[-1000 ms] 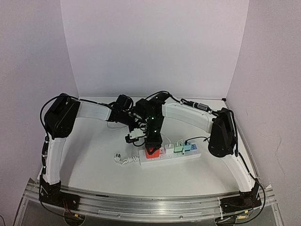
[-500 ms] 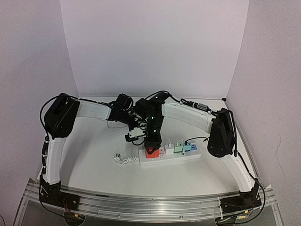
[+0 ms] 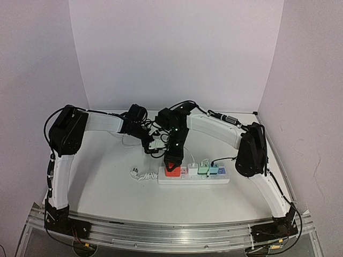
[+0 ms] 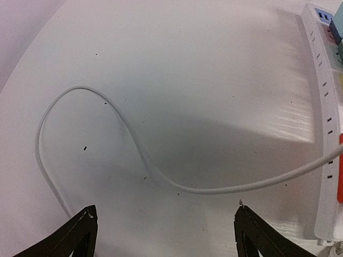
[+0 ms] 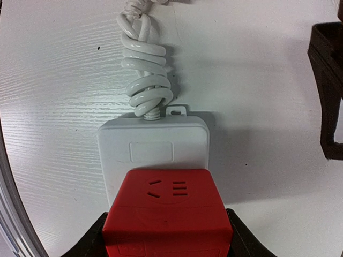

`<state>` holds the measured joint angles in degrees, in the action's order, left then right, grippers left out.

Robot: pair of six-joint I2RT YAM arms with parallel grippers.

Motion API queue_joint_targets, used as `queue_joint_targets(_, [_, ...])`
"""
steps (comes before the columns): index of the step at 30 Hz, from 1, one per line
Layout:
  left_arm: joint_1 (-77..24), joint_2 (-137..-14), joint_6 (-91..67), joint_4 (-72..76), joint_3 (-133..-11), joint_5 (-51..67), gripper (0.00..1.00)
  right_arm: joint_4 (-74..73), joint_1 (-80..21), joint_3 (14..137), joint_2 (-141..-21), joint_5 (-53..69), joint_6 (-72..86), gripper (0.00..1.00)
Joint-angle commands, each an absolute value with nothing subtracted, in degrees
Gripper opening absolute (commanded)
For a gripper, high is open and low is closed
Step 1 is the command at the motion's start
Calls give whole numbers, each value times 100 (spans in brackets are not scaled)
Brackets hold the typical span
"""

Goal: Insert the plug

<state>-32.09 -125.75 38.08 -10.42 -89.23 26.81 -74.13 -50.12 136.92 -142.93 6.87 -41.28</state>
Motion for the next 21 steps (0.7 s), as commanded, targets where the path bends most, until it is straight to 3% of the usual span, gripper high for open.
queue_joint_targets(1, [-3140,-12379,3976,-1282,-9135,2674,89,-7504,-4742,13213,-15195,-325,-4023,0])
queue_joint_targets(12, [-3025,-12114,4182,-1427,-8975,2575,91,-7018,-4878,12970,-14798,-895,-4261,2])
queue_joint_targets(18, [-3009,-11967,4268,-1451,-8770,2504,93,-6699,-5005,13010,-14604,-1171,-4258,35])
queue_joint_targets(21, [-3002,-11925,4325,-1488,-8746,2489,93,-6600,-5024,13088,-14522,-1250,-4197,43])
